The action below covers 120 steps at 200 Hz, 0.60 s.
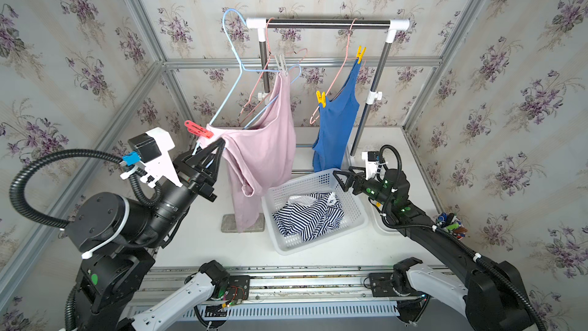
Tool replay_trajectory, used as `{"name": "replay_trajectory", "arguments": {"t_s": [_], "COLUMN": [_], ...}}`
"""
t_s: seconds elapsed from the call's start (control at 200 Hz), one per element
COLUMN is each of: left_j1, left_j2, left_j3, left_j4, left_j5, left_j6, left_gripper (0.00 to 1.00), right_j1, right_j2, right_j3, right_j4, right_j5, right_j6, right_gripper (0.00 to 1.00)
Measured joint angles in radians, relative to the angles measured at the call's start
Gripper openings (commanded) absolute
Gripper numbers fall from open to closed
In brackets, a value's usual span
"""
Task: Remove the clothespins securing tank tops to the hanger
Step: Remove the clothespin from the hanger.
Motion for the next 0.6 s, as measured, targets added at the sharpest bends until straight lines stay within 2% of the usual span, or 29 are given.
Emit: {"name": "replay_trajectory", "arguments": {"t_s": [0.395,0.599], "left_j1": [0.000,0.000], "left_j2": [-0.019,-0.008], "left_j3": [0.033,0.015], "left_j4": [0.003,0.064], "left_j5": [0.016,0.054], "left_j6": [-0.010,-0.016], "left_gripper": [0.00,0.00], "right_j1": [0.000,0.000], "right_j2": [-0.016,-0.035], "right_j3": [-0.010,-0.024], "right_j4": [0.006,0.006], "right_j5": [-0.001,0.000], "right_j6": [0.004,0.019], "right_gripper": [0.99,0.99]}}
